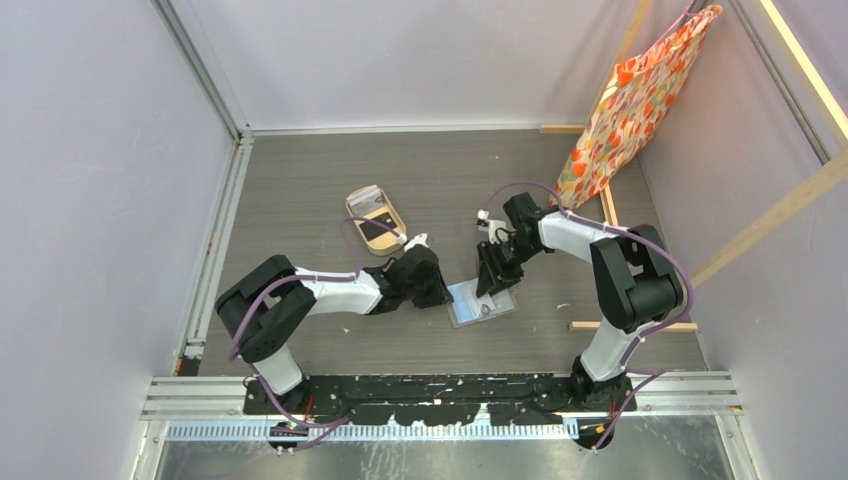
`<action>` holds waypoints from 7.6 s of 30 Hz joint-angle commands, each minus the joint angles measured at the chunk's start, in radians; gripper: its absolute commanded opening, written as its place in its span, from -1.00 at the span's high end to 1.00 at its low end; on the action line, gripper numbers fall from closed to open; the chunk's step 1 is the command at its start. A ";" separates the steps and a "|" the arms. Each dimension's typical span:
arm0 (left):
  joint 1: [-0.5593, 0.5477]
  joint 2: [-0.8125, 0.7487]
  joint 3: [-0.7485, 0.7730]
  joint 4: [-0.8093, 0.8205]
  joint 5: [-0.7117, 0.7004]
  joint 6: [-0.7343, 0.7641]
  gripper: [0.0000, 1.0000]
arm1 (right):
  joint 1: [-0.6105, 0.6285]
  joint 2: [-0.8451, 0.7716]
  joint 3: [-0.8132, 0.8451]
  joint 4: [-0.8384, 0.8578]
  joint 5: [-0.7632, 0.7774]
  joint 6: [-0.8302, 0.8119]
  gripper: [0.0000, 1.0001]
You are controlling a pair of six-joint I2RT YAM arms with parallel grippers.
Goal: Put the credit cards into the card holder
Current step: Insert the credit card into the card holder, then turn over the card slot in the card holder.
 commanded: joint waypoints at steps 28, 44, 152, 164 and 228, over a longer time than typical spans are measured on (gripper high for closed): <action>-0.010 0.007 -0.062 0.070 0.055 0.015 0.69 | 0.134 -0.003 0.076 -0.063 -0.016 -0.106 0.03; -0.008 -0.362 -0.228 0.174 -0.038 0.157 0.13 | 0.090 -0.114 0.131 -0.252 -0.024 -0.398 -0.17; 0.012 -0.098 -0.255 0.517 0.157 -0.013 0.18 | 0.169 0.179 0.217 -0.199 0.132 -0.208 0.96; 0.012 -0.110 -0.267 0.523 0.153 -0.024 0.21 | 0.170 0.181 0.217 -0.202 0.134 -0.210 0.96; 0.011 -0.081 -0.253 0.497 0.146 -0.042 0.23 | 0.172 0.185 0.219 -0.204 0.143 -0.214 0.94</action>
